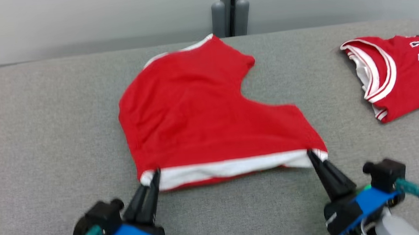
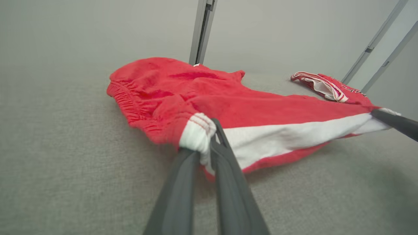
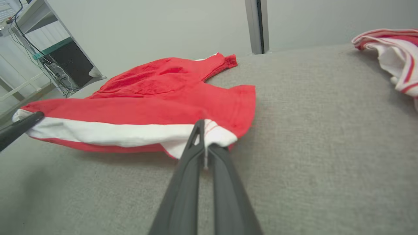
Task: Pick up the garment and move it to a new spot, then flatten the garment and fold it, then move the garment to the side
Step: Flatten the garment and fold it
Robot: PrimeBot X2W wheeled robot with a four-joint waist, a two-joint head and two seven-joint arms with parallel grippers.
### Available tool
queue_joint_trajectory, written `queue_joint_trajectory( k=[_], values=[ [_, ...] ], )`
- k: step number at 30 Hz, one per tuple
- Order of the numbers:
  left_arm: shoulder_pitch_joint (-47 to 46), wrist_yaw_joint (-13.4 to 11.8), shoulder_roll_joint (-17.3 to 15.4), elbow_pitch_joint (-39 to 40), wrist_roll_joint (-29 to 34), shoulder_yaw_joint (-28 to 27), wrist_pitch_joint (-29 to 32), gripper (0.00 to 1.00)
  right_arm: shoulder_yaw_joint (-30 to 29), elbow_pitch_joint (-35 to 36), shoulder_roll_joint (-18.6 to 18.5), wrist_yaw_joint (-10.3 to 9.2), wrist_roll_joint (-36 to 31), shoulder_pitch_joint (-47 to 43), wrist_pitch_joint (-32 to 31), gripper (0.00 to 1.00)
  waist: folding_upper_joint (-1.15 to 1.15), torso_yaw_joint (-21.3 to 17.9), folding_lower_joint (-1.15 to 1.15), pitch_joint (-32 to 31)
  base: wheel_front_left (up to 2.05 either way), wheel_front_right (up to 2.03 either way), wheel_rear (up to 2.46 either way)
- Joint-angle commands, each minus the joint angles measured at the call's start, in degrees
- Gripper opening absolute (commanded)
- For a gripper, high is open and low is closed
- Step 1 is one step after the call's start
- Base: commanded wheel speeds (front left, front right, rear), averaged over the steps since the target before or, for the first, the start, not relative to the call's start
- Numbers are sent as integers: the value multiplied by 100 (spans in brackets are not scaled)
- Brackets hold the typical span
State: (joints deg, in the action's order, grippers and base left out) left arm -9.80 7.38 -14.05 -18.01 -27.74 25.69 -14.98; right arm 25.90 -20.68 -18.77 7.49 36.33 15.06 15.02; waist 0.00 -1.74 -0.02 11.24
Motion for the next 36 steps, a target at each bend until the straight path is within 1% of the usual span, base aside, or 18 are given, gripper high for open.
queue_joint_trajectory(
  k=[1, 6, 10, 14, 18, 24, 29, 33, 36],
  values=[
    [195, 4, 20, 74, 1, -20, -27, 0, 0, 116, -71, 1, 12, -262, 18, 0, 0, -54, 2, -138, 0, 0, 0],
    [797, -22, -87, 235, 111, -63, -28, 0, -94, 426, -122, 1, 137, -1056, 17, 0, 0, 61, 2, -394, 0, 0, 0],
    [1103, -37, -155, 365, 132, -55, -28, 0, -140, 664, -126, 1, 161, -1546, 15, 0, 0, 134, 2, -533, 0, 0, 0],
    [1270, -53, -187, 461, 119, -6, -17, 0, -294, 880, -59, 1, 129, -1815, -21, 0, 0, 179, 2, -591, 0, 0, 0],
    [1213, -84, -165, 498, 104, -6, -12, 0, -488, 994, -38, 1, 51, -1830, -104, 0, 0, 213, 2, -576, 0, 0, 0],
    [879, -69, -171, 556, 211, 30, -16, 0, -510, 1106, -219, 1, -104, -1221, -219, 0, 0, 258, 2, -470, 0, 0, 0],
    [433, -34, -198, 601, 291, 79, -19, 0, -425, 987, -318, 1, -59, -334, -371, 0, 0, 368, 2, -255, 0, 0, 0],
    [-37, -18, -189, 584, 321, 118, -21, 0, -224, 637, -378, 1, -111, 597, -545, 0, 0, 458, 2, 31, 0, 0, 0],
    [-461, -2, -168, 476, 314, 80, -24, 0, -135, 237, -373, 1, -62, 1316, -576, 0, 0, 585, 2, 322, 0, 0, 0]
  ],
)
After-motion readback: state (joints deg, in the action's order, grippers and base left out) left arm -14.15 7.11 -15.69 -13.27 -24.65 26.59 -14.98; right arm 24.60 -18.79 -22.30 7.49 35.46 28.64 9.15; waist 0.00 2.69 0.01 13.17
